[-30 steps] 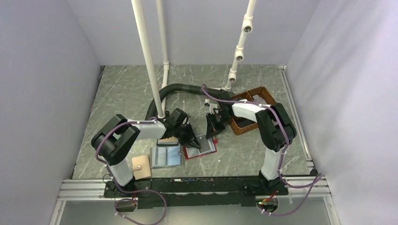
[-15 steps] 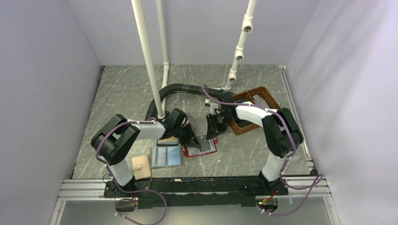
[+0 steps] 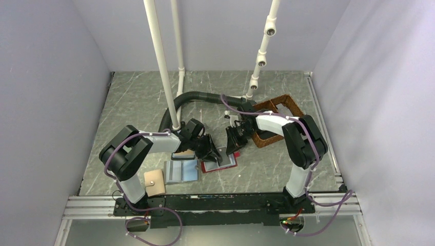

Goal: Take the credit cards out of the card holder
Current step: Remove the credit card from the card holder.

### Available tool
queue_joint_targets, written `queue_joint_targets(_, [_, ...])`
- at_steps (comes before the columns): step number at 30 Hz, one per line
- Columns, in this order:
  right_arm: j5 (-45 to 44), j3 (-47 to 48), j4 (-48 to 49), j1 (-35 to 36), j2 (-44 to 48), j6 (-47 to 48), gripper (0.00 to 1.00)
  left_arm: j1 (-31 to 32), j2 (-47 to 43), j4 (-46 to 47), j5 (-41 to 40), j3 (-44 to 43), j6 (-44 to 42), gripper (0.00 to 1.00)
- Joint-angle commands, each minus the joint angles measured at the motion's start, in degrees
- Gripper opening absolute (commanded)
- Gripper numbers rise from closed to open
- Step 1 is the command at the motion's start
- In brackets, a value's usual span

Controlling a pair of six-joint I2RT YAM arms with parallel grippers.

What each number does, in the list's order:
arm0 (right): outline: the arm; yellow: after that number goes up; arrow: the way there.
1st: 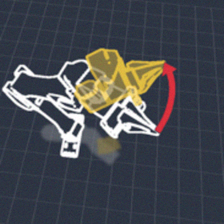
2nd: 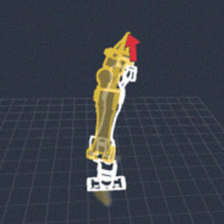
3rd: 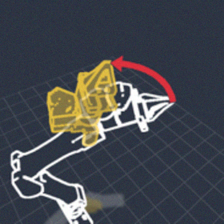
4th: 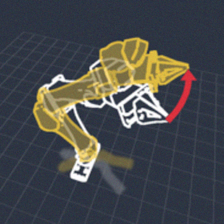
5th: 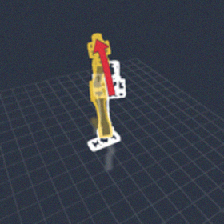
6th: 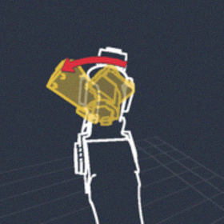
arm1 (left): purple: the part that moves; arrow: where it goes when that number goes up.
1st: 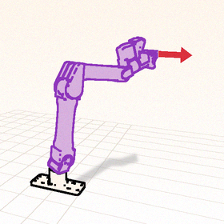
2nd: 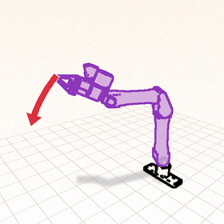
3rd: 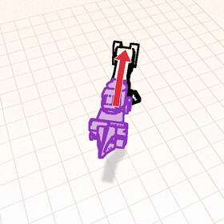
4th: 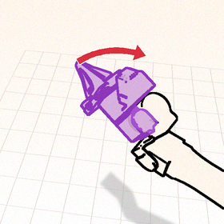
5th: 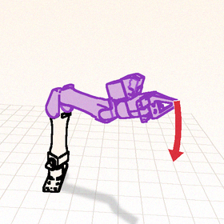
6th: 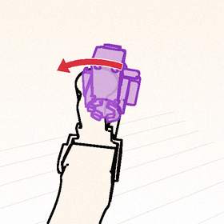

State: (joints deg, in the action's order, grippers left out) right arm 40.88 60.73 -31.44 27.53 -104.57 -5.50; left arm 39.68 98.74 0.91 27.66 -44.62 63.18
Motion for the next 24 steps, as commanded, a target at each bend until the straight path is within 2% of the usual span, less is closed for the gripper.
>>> queue_joint_targets(1, [-2.85,0.61,0.20,1.09,-2.33,-0.21,0.17,-0.04,-1.90,-3.86,-3.73,1.37,0.03,0.45])
queue_joint_targets(7, [-4.26,1.75,-0.61,1.74,-4.59,-0.19,0.07,-0.47,-1.19,-5.99,-4.28,1.76,0.33,0.46])
queue_joint_targets(10, [-0.70,1.54,-0.20,1.94,-4.80,-0.38,0.02,-0.53,-0.50,-3.80,-3.23,2.16,0.89,0.46])
queue_joint_targets(18, [10.44,2.60,-0.99,4.37,-6.04,1.99,0.02,-0.74,0.52,-2.49,-2.04,2.26,0.91,0.46])
queue_joint_targets(20, [9.34,3.04,-1.43,4.59,-6.79,2.15,0.03,-0.79,0.66,-2.52,-1.92,2.17,0.82,0.46])
queue_joint_targets(24, [-1.45,3.94,-2.43,4.46,-8.58,1.37,0.03,-0.91,0.50,-2.45,-2.00,2.48,1.05,0.43])
